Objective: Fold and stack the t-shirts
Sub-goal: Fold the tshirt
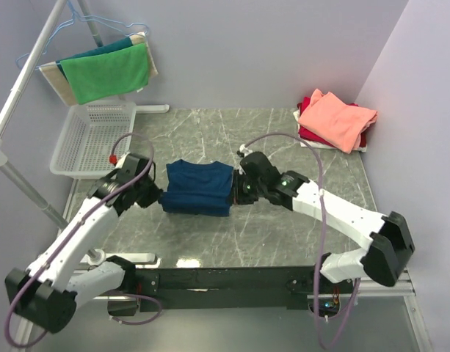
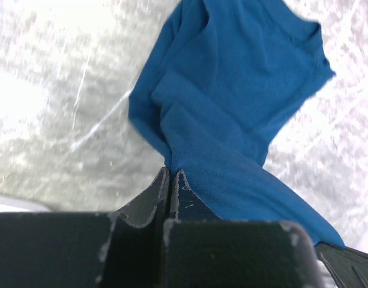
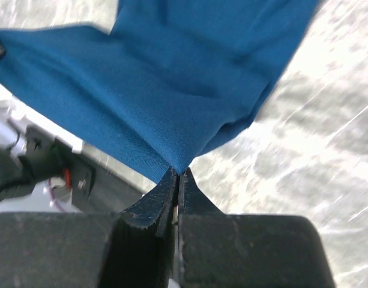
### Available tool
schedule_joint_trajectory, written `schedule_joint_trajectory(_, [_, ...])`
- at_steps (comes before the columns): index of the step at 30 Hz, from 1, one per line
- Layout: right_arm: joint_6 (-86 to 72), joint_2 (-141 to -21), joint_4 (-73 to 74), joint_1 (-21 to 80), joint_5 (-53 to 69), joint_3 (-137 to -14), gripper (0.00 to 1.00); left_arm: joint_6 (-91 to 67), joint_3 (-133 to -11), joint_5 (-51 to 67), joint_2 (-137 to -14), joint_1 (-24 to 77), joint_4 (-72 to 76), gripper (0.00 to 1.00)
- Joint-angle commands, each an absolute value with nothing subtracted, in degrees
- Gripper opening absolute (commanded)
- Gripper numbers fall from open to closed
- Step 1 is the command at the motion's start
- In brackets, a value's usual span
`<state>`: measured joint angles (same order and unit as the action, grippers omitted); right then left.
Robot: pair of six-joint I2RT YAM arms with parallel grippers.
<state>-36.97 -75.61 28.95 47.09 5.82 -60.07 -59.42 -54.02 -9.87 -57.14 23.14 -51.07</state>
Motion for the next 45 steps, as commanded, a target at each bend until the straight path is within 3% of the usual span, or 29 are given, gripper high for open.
schedule_joint_trajectory(1, [-31.6, -80.8, 28.9, 42.2, 4.5, -65.2, 0.00, -57.0, -58.9, -17.6, -63.4, 22.9, -47.0, 0.01])
schedule_joint_trajectory(11, [-28.0, -95.4, 26.6, 35.4, 7.9, -74.9, 0.00, -52.4, -68.4, -20.7, -82.7, 22.2, -42.1, 0.01])
schedule_joint_trajectory(26, [-25.8, -116.3, 29.4, 30.1, 11.8, -94.6, 0.00, -45.7, -92.2, -18.9, -110.4, 17.9, -42.6, 0.01])
schedule_joint_trajectory(27, [-25.8, -117.2, 30.0, 29.7, 11.6, -95.4, 0.00, -45.3, -92.7, -18.4, -110.9, 17.8, -42.6, 0.03])
schedule_joint_trajectory(30, [-25.8, -117.9, 30.8, 28.7, 11.7, -97.9, 0.28, -44.6, -94.4, -17.6, -112.5, 17.2, -42.5, 0.25])
schedule_joint_trajectory(31, [-25.9, -117.9, 30.5, 28.3, 11.8, -98.3, 0.40, -44.5, -94.7, -17.8, -112.7, 17.1, -42.5, 0.44])
schedule_joint_trajectory(33, [-26.1, -117.3, 30.6, 27.6, 11.1, -99.8, 0.54, -44.1, -96.0, -17.8, -112.6, 16.4, -42.5, 0.57])
schedule_joint_trajectory(35, [-26.3, -116.7, 29.8, 27.1, 10.4, -100.6, 0.58, -43.9, -96.2, -19.1, -111.6, 16.2, -41.6, 0.71])
schedule_joint_trajectory(38, [-26.6, -115.4, 28.9, 26.3, 9.7, -101.3, 0.59, -43.9, -96.0, -20.2, -109.9, 15.5, -40.3, 0.75])
schedule_joint_trajectory(45, [-26.5, -113.3, 31.7, 27.9, 12.1, -99.1, 0.59, -42.4, -88.6, -14.4, -103.5, 15.4, -38.0, 0.73])
